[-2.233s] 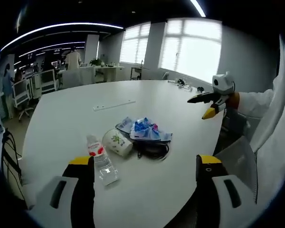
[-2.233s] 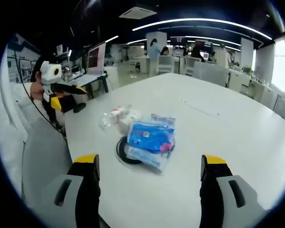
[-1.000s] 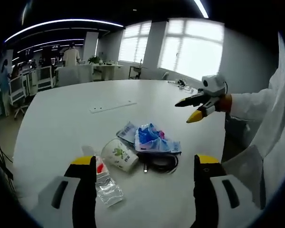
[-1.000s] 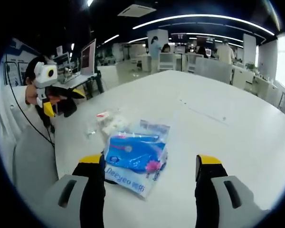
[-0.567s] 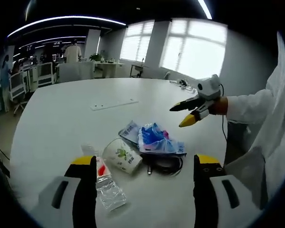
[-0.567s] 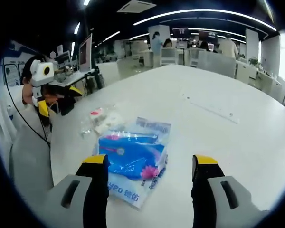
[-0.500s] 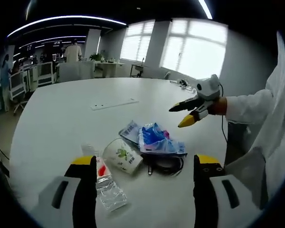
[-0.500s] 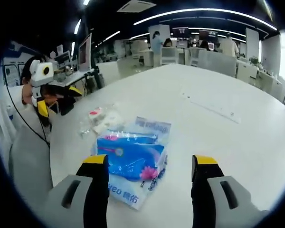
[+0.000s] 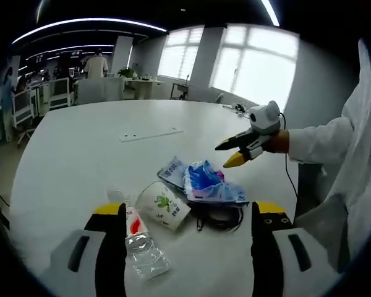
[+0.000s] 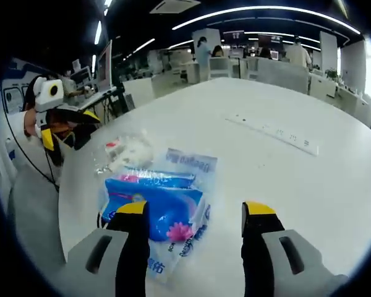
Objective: Arrange the tabletop items into an orderly group along one side of the table until the central work area is clear of visible clutter.
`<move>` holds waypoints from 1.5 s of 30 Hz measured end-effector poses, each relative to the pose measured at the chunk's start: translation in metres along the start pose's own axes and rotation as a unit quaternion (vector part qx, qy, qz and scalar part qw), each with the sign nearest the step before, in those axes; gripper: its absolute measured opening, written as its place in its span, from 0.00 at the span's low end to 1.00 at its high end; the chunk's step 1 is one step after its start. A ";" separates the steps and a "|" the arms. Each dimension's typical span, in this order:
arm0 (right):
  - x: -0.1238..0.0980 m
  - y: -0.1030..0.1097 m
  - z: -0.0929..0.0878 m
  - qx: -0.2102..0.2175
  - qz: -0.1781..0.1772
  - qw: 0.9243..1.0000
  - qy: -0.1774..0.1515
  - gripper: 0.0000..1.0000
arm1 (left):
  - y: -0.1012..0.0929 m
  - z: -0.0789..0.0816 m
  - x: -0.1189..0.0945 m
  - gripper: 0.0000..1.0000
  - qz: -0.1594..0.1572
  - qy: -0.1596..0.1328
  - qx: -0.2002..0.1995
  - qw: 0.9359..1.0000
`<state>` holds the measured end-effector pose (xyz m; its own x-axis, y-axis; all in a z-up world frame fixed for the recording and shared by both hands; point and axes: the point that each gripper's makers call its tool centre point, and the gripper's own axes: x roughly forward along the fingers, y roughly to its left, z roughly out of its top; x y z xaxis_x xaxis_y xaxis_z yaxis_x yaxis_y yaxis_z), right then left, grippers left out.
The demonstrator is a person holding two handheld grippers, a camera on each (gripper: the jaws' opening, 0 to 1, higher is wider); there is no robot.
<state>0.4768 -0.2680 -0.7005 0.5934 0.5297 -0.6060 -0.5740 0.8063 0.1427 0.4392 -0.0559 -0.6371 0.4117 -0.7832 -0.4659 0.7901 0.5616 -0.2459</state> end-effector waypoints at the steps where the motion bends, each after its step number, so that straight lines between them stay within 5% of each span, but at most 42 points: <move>1: 0.001 0.000 0.000 0.001 0.000 1.000 0.000 0.57 | 0.000 -0.001 0.000 0.85 0.000 0.001 -0.001 1.000; 17: 0.019 -0.003 -0.011 0.009 0.013 1.000 0.011 0.41 | 0.006 -0.006 -0.001 0.84 0.009 0.004 -0.009 1.000; 36: 0.025 0.001 -0.023 0.014 0.029 0.999 0.022 0.03 | 0.004 -0.009 0.002 0.83 0.007 0.009 -0.009 1.000; 45: 0.023 0.002 -0.021 0.015 0.030 0.999 0.016 0.00 | 0.002 -0.011 0.002 0.82 0.006 0.011 -0.010 1.000</move>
<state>0.4769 -0.2598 -0.7304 0.5398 0.5698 -0.6196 -0.5909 0.7807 0.2032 0.4368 -0.0540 -0.6476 0.4112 -0.7705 -0.4871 0.7760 0.5763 -0.2564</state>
